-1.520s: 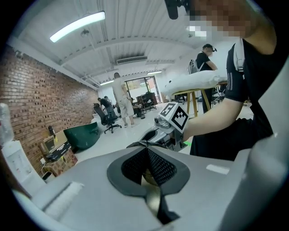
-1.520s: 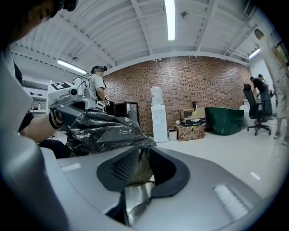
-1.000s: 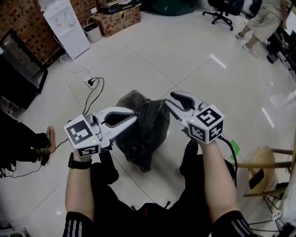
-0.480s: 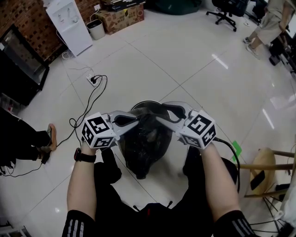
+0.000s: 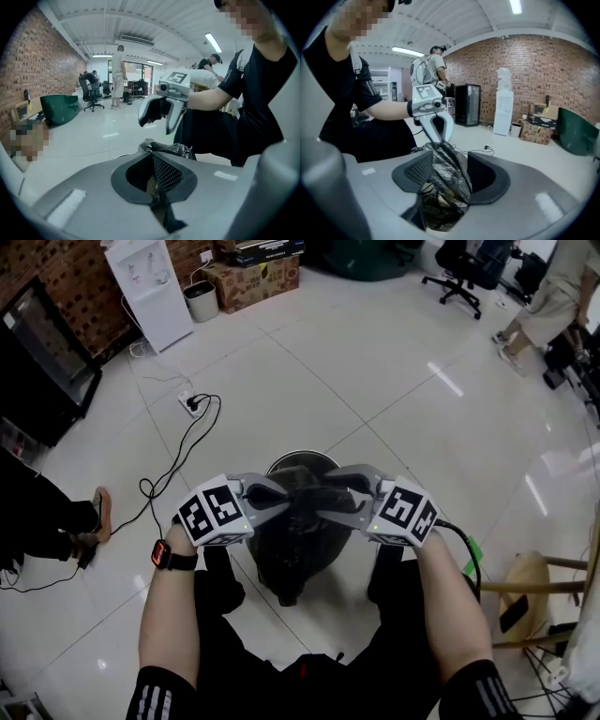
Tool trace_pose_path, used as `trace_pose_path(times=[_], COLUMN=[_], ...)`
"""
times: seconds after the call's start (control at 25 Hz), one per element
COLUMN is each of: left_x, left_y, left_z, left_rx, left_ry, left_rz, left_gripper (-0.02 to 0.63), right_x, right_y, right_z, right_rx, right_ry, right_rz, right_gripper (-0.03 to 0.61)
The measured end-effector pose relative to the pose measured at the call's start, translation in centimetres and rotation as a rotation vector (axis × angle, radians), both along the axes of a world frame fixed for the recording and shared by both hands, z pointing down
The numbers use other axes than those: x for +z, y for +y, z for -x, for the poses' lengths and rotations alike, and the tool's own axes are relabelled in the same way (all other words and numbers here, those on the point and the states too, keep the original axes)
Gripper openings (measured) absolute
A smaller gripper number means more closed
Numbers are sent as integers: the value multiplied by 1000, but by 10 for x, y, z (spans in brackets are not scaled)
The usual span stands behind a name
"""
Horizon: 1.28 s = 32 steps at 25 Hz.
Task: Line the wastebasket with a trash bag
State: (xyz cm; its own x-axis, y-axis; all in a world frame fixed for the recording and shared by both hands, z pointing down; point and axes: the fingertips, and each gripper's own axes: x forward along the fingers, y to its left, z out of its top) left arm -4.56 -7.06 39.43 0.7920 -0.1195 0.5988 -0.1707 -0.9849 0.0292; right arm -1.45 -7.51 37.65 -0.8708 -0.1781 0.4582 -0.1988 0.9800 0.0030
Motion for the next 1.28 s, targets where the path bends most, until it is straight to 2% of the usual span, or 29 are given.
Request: trace_pose_path(times=[0.08, 0.2, 0.28, 0.4, 0.52, 0.72, 0.88, 1.0, 1.08, 1.12, 1.2, 1.24, 1.28], left_x=[-5, -13, -16, -15, -9, 9, 23, 31, 39, 42, 48, 49, 50], left_y=[-12, -26, -33, -41, -50, -67, -73, -70, -67, -66, -67, -68, -70], left_z=[4, 14, 23, 31, 40, 62, 65, 60, 55, 53, 52, 52, 53], left_rx=[-40, -86, -108, -154, -201, -285, -299, -280, -263, -258, -255, -257, -261], left_ry=[-25, -49, -65, -98, -155, -288, -326, -347, -373, -385, -405, -413, -419], left_rz=[-68, -133, -150, -172, -201, -237, -213, -194, -183, -178, -173, -173, -176], left_gripper=[0, 0, 0, 0, 0, 0, 0, 0, 0, 0, 0, 0, 0], right_x=[-3, -6, 1, 20, 47, 99, 137, 166, 178, 182, 185, 186, 187], right_y=[21, 51, 54, 34, 12, -4, -14, -19, -22, -24, -29, -32, -35], right_z=[14, 36, 49, 60, 67, 92, 112, 123, 126, 126, 123, 119, 115], right_rx=[-87, -147, -98, 55, 162, 174, 176, 176, 179, 181, 188, 190, 189], right_ry=[48, 33, 2, -36, 6, 142, 215, 260, 278, 287, 313, 330, 348], right_rz=[-23, -3, 15, 71, 117, 99, 89, 124, 150, 151, 119, 94, 69], right_gripper=[230, 202, 204, 210, 225, 225, 224, 224, 197, 166, 39, 8, 8])
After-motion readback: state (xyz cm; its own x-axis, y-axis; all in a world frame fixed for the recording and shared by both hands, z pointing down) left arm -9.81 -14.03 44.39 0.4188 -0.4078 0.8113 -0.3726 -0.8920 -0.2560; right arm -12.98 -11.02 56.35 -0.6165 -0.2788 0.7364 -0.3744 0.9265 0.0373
